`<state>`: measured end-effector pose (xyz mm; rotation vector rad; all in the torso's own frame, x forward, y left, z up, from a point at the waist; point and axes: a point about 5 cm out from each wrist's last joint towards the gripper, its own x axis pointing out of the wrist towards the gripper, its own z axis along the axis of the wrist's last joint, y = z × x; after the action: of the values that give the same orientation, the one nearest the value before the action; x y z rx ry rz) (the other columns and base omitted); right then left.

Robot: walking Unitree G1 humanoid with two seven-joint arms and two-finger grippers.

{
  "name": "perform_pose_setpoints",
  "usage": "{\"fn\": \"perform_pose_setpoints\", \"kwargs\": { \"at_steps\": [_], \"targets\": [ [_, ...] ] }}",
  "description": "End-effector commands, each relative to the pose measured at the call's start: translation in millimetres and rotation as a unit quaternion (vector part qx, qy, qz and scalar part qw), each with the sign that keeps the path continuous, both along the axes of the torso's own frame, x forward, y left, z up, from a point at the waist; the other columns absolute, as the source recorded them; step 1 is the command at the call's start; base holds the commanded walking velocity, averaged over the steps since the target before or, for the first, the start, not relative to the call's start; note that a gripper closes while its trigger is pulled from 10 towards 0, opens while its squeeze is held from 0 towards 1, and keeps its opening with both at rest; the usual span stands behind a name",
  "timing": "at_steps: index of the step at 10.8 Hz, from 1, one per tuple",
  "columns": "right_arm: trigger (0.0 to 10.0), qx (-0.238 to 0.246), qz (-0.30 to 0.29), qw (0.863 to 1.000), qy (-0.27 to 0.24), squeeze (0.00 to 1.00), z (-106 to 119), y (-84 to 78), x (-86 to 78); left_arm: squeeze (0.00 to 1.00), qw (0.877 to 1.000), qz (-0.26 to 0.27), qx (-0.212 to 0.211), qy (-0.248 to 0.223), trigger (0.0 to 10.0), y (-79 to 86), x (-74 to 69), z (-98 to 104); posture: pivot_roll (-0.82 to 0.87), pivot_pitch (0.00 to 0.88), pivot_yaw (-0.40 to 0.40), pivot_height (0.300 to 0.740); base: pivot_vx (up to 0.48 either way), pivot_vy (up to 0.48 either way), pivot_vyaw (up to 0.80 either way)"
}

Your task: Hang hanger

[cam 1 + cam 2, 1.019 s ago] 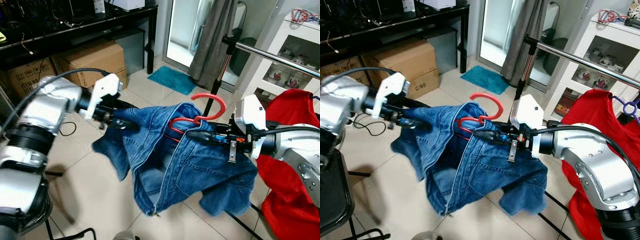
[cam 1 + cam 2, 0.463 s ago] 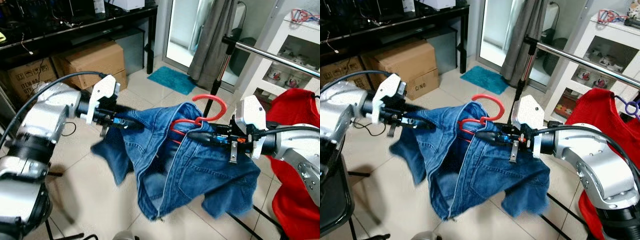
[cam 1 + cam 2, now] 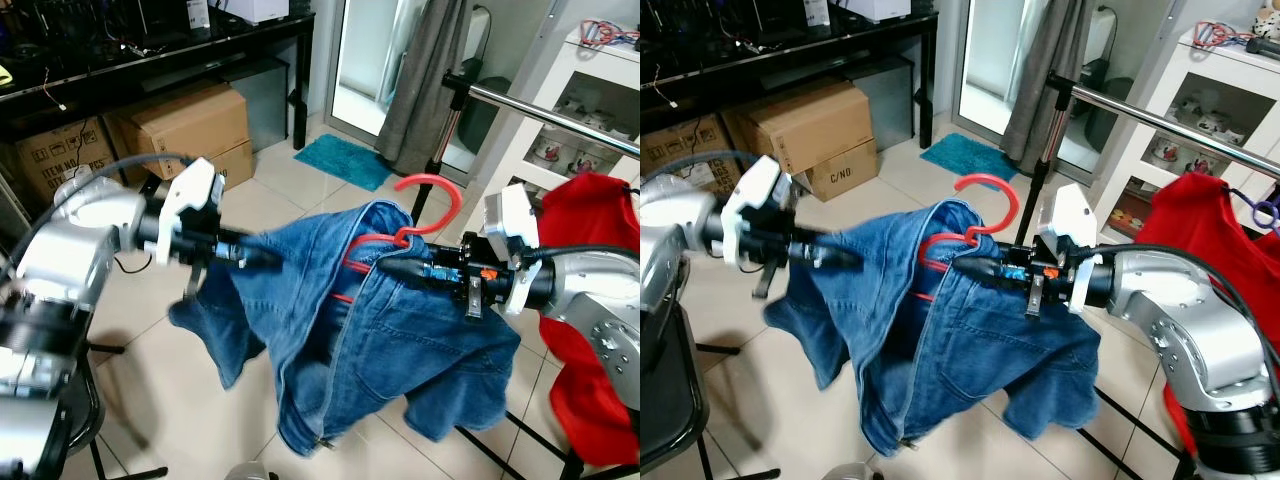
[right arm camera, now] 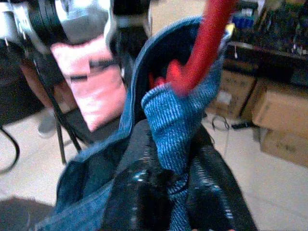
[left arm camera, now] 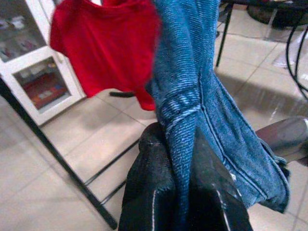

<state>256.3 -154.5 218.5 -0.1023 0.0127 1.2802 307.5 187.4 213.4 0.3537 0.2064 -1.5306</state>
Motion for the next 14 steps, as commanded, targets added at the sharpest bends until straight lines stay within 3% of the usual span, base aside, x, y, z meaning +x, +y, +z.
{"fn": "perform_pose_setpoints", "kwargs": {
  "at_steps": [1, 6, 7, 8, 10, 11, 13, 14],
  "targets": [
    [10.0, 0.016, 0.017, 1.0, -0.016, 1.0, 11, 2.2, -1.0, 0.0, 1.0, -0.014, -0.011, -0.011, 0.0, -7.5, -2.8, 7, 0.18, 0.0, -0.056, 0.74, 0.0, 0.0, 0.0],
    [10.0, 0.08, 0.021, 0.996, 0.018, 1.0, 19, -19.4, 4.8, 0.0, 1.0, -0.001, -0.017, -0.016, 0.0, -6.0, -14.8, 8, 0.18, 0.0, -0.05, 0.74, 0.0, 0.0, 0.0],
    [10.0, 0.087, -0.005, 0.996, 0.017, 0.45, 18, -25.1, 11.0, 0.0, 1.0, 0.001, -0.019, -0.017, 0.0, -6.0, -16.4, 8, 0.18, 0.0, -0.05, 0.74, 0.0, 0.0, 0.0],
    [10.0, 0.099, -0.009, 0.995, 0.021, 0.0, 19, -27.4, 12.6, 0.0, 1.0, 0.001, -0.019, -0.017, 0.0, -5.9, -17.6, 8, 0.18, 0.0, -0.05, 0.74, 0.0, 0.0, 0.0],
    [10.0, 0.146, 0.005, 0.989, 0.039, 0.0, 22, -32.8, 12.0, 0.0, 1.0, 0.003, -0.024, -0.016, 0.0, -7.1, -21.5, 8, 0.18, 0.0, -0.052, 0.74, 0.0, 0.0, 0.0],
    [8.5, 0.178, 0.011, 0.983, 0.049, 0.0, 24, -36.7, 12.3, 0.0, 1.0, 0.0, -0.025, -0.016, 0.0, -8.9, -23.8, 7, 0.18, 0.0, -0.051, 0.74, 0.0, 0.0, 0.0],
    [6.2, 0.19, 0.032, 0.979, 0.071, 0.0, 21, -39.1, 7.5, 0.0, 0.999, 0.001, -0.029, -0.016, 0.0, -9.8, -24.5, 7, 0.18, 0.0, -0.046, 0.74, 0.0, 0.0, 0.0],
    [0.2, 0.191, 0.039, 0.977, 0.084, 0.0, 17, -40.2, 5.5, 0.0, 0.999, 0.003, -0.03, -0.016, 0.0, -10.0, -24.2, 8, 0.18, 0.0, -0.045, 0.74, 0.0, 0.0, 0.0]
  ]
}}
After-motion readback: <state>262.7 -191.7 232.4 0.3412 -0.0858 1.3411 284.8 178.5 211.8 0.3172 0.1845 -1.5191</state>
